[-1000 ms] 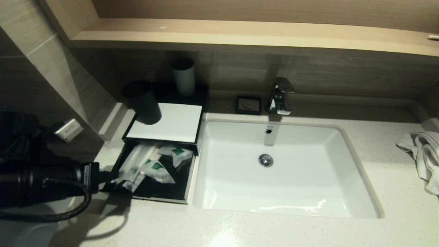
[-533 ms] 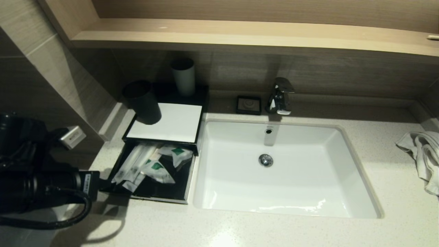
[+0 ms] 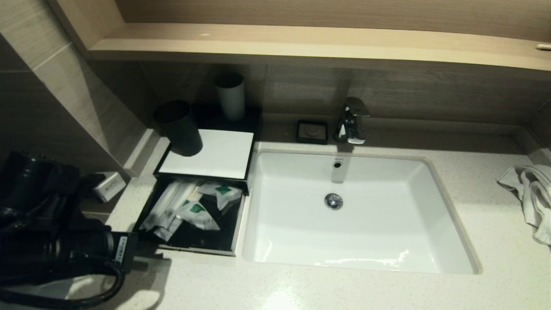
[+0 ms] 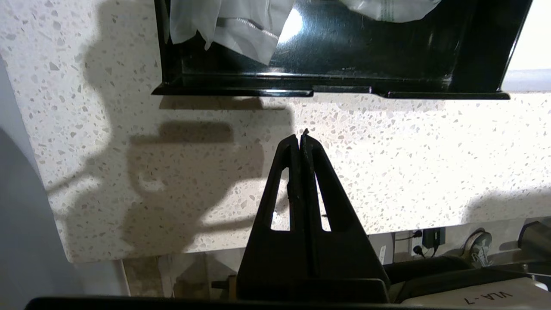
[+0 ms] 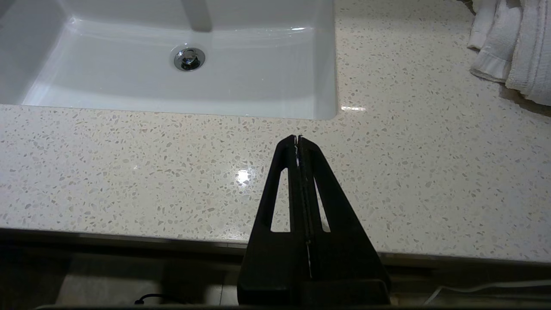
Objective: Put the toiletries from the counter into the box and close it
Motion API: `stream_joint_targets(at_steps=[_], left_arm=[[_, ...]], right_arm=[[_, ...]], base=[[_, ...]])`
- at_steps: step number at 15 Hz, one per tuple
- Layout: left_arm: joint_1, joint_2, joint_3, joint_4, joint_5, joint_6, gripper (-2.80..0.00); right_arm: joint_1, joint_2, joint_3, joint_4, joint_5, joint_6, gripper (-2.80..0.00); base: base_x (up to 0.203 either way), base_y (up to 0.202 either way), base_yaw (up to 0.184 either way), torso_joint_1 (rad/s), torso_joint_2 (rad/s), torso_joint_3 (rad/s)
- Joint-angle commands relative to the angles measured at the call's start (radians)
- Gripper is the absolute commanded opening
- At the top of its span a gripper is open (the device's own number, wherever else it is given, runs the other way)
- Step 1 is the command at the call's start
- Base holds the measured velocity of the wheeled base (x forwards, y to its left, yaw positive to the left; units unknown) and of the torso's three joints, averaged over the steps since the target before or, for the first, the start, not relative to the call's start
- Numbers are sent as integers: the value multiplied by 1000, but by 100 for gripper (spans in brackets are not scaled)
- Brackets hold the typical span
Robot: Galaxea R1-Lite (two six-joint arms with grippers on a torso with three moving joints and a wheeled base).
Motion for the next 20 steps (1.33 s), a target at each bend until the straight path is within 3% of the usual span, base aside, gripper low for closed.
stream_joint_targets(at_steps=[1, 20], left_arm=[[-6, 10, -2, 19, 2, -2, -280], [-4, 110, 38, 8, 20, -3, -280]], right_arm=[[0, 0, 0, 0, 0, 0, -280], [0, 0, 0, 0, 0, 0, -280]], base=[[0, 0, 0, 0, 0, 0], [0, 0, 0, 0, 0, 0]])
